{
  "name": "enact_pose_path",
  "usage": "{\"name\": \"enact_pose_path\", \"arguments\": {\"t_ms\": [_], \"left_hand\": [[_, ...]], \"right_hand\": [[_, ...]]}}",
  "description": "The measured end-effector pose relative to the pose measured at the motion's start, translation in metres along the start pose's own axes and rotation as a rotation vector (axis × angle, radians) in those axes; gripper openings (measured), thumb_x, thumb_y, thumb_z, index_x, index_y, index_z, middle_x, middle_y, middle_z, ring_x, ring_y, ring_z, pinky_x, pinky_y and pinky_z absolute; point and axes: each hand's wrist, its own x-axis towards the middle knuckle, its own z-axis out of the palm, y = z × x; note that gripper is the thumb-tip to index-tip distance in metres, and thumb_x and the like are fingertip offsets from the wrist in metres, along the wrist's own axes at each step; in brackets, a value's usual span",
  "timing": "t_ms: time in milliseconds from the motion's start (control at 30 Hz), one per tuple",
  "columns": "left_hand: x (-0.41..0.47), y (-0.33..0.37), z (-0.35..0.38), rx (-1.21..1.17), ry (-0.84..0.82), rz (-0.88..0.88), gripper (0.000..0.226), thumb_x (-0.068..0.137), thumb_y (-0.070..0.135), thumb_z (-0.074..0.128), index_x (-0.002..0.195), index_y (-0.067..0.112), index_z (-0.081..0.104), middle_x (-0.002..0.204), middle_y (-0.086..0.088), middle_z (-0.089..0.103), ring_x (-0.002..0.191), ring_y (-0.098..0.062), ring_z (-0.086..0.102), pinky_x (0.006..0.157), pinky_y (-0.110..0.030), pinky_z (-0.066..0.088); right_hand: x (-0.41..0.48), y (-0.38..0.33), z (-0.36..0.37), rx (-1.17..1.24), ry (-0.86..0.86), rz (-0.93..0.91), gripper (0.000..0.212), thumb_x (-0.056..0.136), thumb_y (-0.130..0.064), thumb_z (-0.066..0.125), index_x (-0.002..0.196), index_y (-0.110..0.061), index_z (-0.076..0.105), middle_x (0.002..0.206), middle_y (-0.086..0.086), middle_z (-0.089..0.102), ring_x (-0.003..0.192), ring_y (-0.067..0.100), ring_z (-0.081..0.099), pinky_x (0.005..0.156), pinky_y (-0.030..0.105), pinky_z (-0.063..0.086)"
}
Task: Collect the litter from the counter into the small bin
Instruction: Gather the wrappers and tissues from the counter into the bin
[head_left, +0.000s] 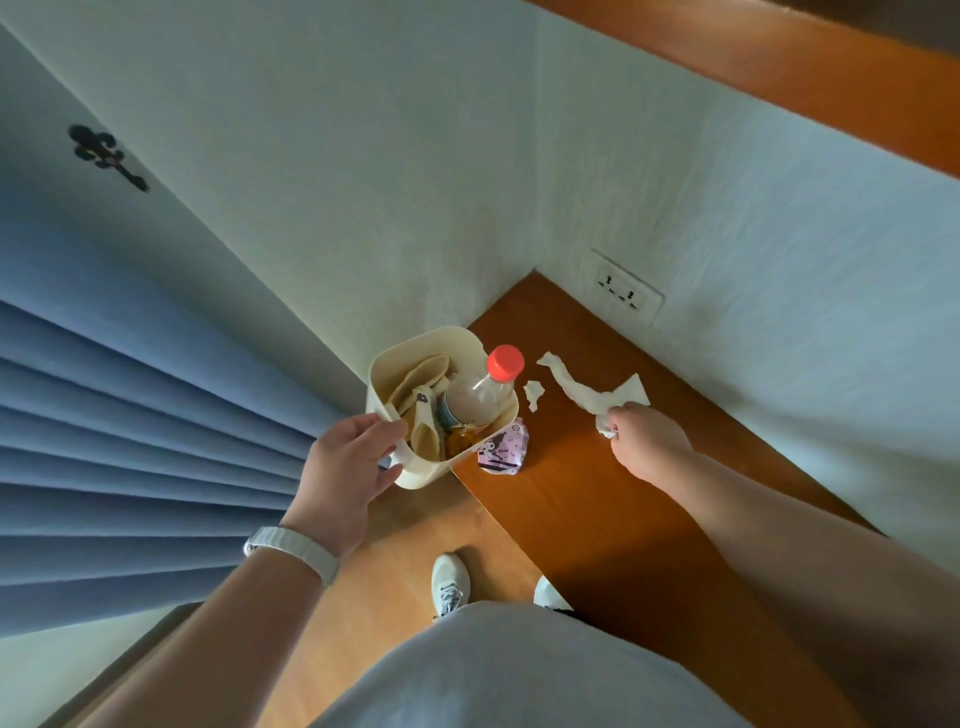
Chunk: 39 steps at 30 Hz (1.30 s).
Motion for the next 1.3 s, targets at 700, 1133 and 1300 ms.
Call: {"name": "enact_pose_path", "arguments": {"t_ms": [700,1133,1300], "left_hand": [[0.009,0.013,0.023,0.076,-0.203,0.086,0.011,0.099,0.021,0.067,0.104,0.012,0.071,0.108,-0.014,0.074,0.108,-0.027,0.069,0.093,-0.04,0.059],[-0.002,0.024,0.024,0.125,-0.272,0.164,0.009,0.104,0.022,0.059,0.103,0.018,0.068,0.109,-0.004,0.073,0.106,-0.019,0.068,0.087,-0.033,0.06],[-0.002,0.024,0.019,0.092,-0.246,0.158,0.01,0.102,0.02,0.062,0.105,0.014,0.069,0.108,-0.006,0.073,0.105,-0.02,0.069,0.09,-0.035,0.059]], "right_hand": [[-0.09,-0.041,-0.092,0.491,0.444,0.047,0.012,0.094,-0.021,0.057,0.104,-0.02,0.063,0.093,-0.008,0.063,0.074,0.006,0.06,0.067,0.031,0.057],[-0.11,-0.133,-0.127,0.651,0.513,-0.231,0.004,0.092,-0.017,0.061,0.094,-0.015,0.064,0.065,-0.001,0.061,0.049,0.01,0.051,0.044,0.024,0.041],[-0.101,-0.149,-0.107,0.603,0.498,-0.163,0.015,0.094,-0.024,0.062,0.104,-0.013,0.063,0.075,-0.005,0.063,0.059,0.005,0.059,0.051,0.02,0.049]]}}
